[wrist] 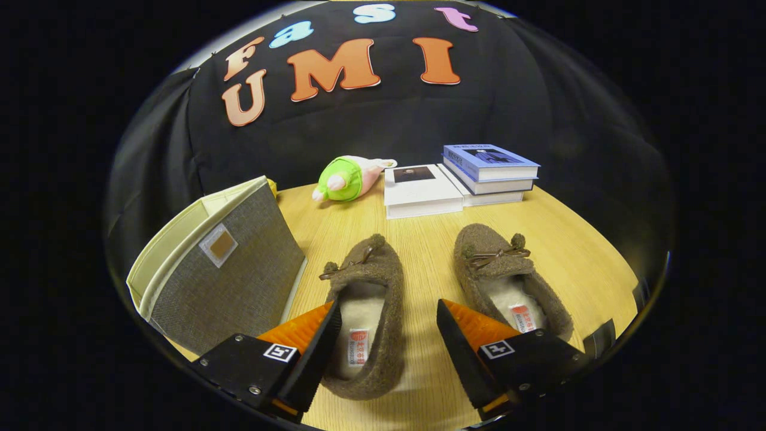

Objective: Open the storage box then place both shoes into the box .Put the left shoe in first, then the right shoe, with the right side of both shoes facing outward in a uniform manner.

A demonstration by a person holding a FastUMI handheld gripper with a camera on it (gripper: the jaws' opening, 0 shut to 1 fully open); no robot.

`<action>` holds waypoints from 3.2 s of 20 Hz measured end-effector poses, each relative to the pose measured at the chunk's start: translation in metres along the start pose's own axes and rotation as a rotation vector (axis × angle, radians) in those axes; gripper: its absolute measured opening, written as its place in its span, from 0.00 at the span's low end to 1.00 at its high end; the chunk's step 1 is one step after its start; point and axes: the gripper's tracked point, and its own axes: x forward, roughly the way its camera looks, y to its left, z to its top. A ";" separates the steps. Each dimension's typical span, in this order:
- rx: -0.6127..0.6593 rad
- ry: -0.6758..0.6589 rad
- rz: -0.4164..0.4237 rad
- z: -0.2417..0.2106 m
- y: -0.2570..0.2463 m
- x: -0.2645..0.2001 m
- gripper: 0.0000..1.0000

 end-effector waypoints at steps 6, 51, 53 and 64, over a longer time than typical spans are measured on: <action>0.018 0.063 -0.016 -0.012 0.001 0.021 0.77; 0.179 -0.171 0.214 0.178 0.183 -0.068 0.01; 0.204 -0.148 0.236 0.166 0.205 -0.065 0.01; 0.219 -0.037 0.201 0.097 0.261 -0.039 0.01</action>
